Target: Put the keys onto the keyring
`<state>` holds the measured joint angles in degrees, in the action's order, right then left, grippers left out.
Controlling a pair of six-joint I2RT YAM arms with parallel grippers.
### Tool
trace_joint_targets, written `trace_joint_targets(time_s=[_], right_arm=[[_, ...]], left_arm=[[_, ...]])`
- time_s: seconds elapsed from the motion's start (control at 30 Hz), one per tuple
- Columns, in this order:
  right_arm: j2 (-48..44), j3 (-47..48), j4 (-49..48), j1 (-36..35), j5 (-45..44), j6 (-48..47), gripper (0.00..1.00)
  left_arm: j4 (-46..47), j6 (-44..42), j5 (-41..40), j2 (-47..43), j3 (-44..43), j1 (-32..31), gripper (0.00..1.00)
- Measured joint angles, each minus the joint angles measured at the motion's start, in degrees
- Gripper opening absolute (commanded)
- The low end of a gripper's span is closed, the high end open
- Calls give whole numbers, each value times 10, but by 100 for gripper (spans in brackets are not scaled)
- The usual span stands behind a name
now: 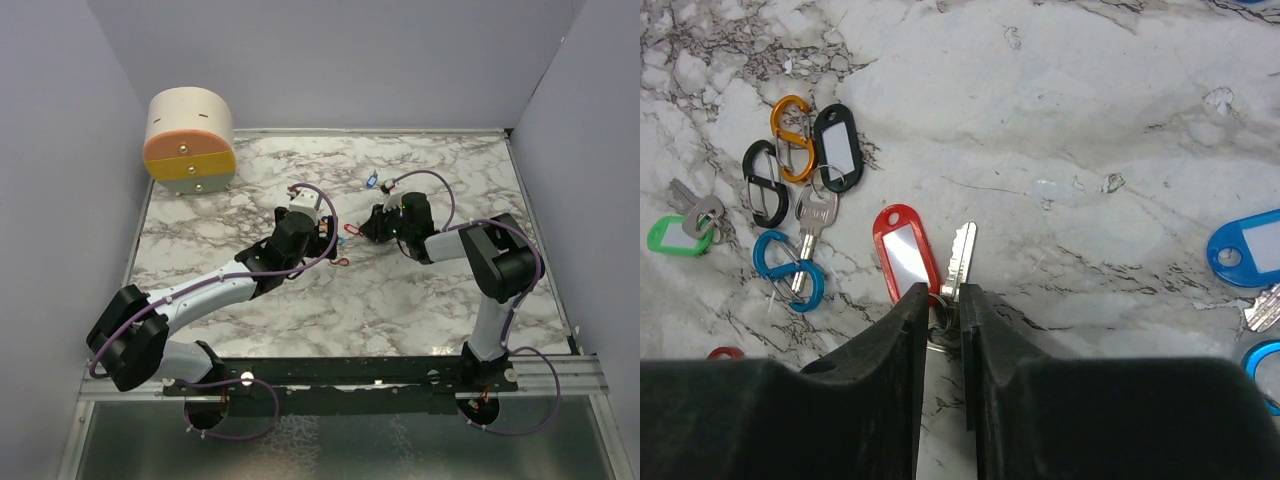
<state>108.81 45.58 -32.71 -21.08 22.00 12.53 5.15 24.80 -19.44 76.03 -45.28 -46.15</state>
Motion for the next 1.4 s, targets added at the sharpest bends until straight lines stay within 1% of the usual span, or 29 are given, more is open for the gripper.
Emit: trace_joint_targets(time_s=[0.13, 0.27, 0.37, 0.5, 0.53, 0.63, 0.7, 0.9, 1.0, 1.2, 1.4], right_arm=[[0, -5, -6, -2, 0, 0, 12], [0, -16, -19, -3, 2, 1, 3], [-1, -25, -34, -4, 3, 2, 1], [-13, -44, -44, -5, 2, 5, 0], [-17, -49, -44, -5, 1, 5, 1], [-32, -62, -43, -6, 0, 7, 16], [-43, -67, -43, -6, -2, 9, 22], [-76, -75, -43, -6, -8, 11, 26], [-87, -79, -43, -7, -6, 10, 28], [-100, -86, -37, -27, -1, -4, 35], [-100, -83, -2, -69, -6, -28, 37]], left_arm=[[1, 0, 2, 0, 1, 1, 98], [4, 0, 5, 0, 1, 3, 98], [7, 0, 6, 5, 1, 3, 97], [8, 0, 9, 25, 1, 5, 95], [9, 0, 10, 31, 1, 5, 94], [14, -2, 19, 53, 1, 7, 94], [19, -3, 28, 72, 0, 7, 94], [22, -3, 67, 133, -12, 7, 94], [23, -1, 80, 145, -12, 7, 94], [29, 3, 81, 134, -12, 7, 94], [30, 8, 76, 98, -8, 8, 93]])
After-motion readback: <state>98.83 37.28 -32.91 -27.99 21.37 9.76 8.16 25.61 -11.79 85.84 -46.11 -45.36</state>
